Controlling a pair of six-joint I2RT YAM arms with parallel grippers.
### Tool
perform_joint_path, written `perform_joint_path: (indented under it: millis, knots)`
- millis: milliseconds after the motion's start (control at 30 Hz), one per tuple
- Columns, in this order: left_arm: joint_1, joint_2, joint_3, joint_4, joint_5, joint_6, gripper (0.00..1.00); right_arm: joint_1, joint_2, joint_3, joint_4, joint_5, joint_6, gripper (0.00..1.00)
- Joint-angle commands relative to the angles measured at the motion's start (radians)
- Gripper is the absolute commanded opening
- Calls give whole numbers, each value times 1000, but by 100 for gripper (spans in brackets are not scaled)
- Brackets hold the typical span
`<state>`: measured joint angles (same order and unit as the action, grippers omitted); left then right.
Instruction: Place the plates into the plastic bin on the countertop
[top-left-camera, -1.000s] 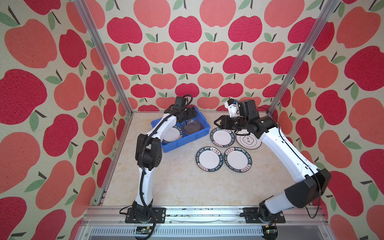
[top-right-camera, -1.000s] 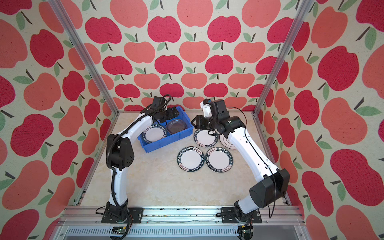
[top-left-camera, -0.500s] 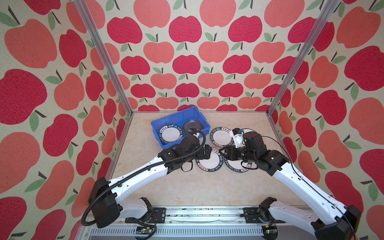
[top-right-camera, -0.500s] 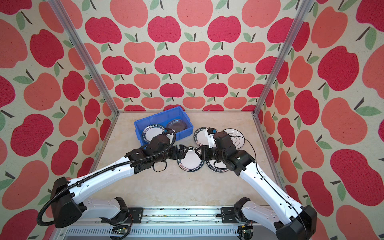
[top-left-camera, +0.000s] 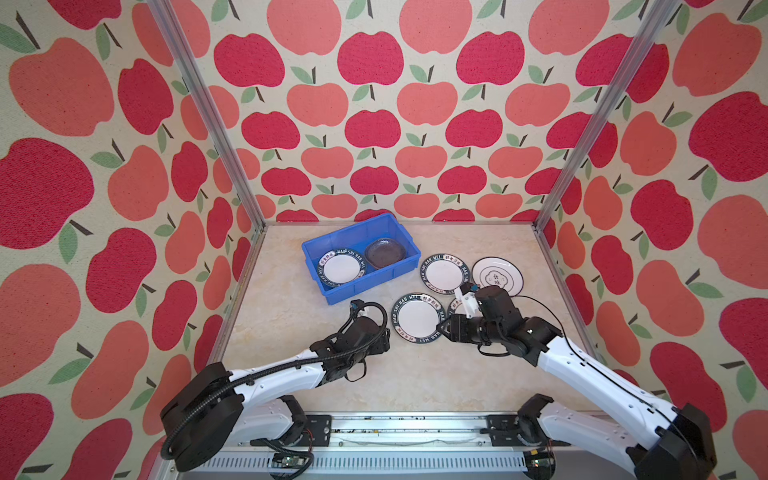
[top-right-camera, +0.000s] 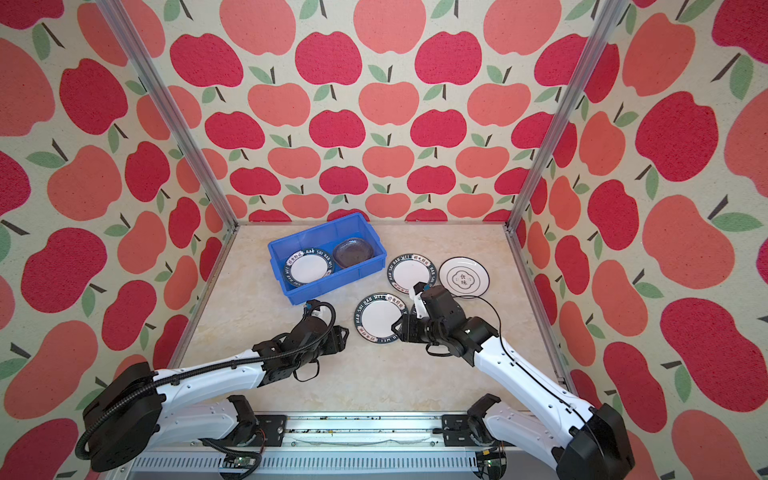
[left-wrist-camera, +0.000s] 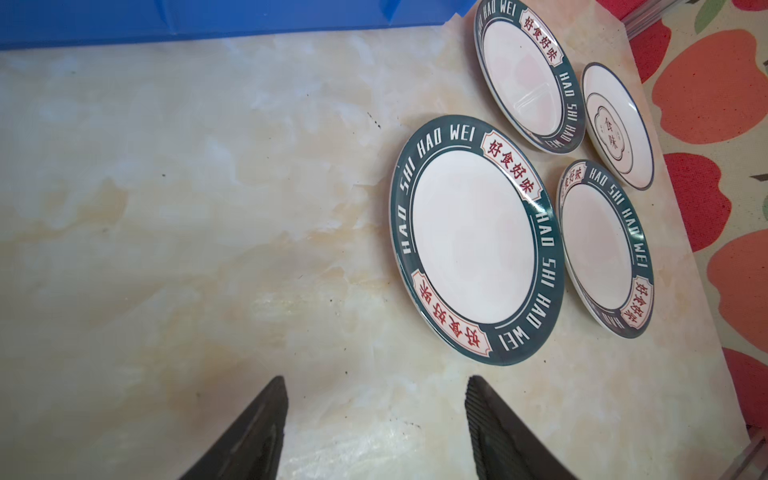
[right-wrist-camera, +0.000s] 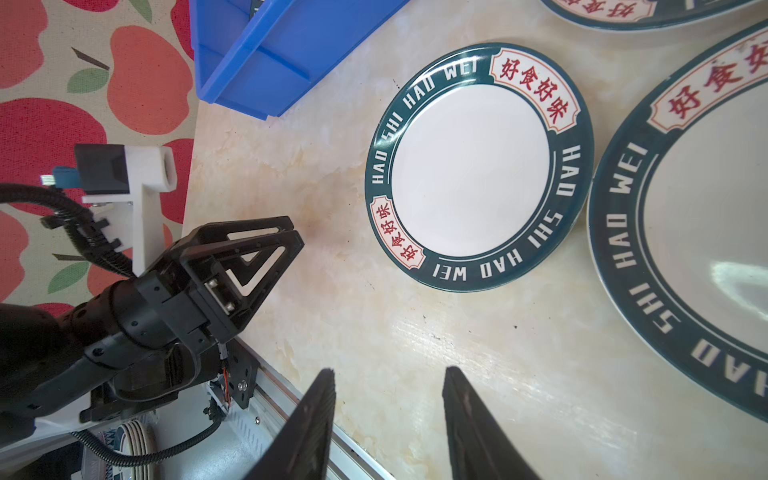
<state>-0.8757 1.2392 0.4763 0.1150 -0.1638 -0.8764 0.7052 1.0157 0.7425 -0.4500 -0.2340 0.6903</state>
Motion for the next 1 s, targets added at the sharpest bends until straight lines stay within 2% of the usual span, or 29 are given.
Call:
perform_joint_path:
  millis: [0,333,533,700,767,967]
  knots:
    - [21,87,-5,218,62,-56,65,2,-3,5,16,1,9,46]
    - [118,340,3,479,222,-147,55,-22,65,35,25,-17,-22,45]
    - [165,473,44,565,319,-175,49,-46,89,42,37,-35,-29,45]
    - [182,561,74,607,368,-201,36,-65,89,43,34,-41,-41,46]
    - [181,582,77,612,369,-207,25,-71,86,43,28,-41,-46,45]
    - [185,568,37,605,333,-228,12,-77,84,35,33,-43,-47,46]
